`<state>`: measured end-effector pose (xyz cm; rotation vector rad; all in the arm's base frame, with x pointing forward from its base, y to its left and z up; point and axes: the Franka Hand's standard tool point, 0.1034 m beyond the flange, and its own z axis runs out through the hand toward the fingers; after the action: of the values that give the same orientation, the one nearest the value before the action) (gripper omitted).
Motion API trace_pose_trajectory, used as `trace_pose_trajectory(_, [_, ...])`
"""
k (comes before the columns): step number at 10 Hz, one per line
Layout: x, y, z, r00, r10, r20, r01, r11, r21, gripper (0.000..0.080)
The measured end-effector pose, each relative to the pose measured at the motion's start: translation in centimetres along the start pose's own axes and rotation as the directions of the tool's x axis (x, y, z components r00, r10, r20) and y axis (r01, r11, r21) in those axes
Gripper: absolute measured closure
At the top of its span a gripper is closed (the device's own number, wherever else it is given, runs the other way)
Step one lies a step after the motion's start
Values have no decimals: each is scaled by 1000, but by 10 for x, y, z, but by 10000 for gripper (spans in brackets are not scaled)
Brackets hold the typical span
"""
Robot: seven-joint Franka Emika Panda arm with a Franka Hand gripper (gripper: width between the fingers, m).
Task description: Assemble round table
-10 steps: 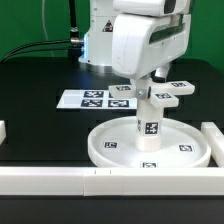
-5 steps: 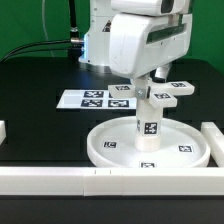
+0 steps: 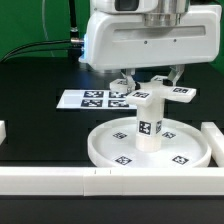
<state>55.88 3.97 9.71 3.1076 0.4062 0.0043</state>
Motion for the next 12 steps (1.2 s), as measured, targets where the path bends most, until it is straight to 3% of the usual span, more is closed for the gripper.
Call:
trace_pose_trajectory(3, [0, -1, 0, 968, 249, 0, -249, 968, 4, 354])
trace_pose_trajectory(4, [-1, -1, 0, 876, 482, 7, -482, 876, 24, 354])
trace_pose_trajectory(5, [-1, -1, 0, 797, 604, 11, -604, 796, 24, 354])
trace_pose_trajectory(8, [1, 0, 0, 648, 761, 14, -761, 648, 23, 354])
trace_pose_trajectory(9, [1, -1, 0, 655, 756, 14, -756, 654, 23, 354])
trace_pose_trajectory(10, [0, 0, -3, 668, 744, 19, -744, 667, 22, 243])
trace_pose_trajectory(12, [0, 3, -30, 684, 729, 27, -730, 683, 33, 156])
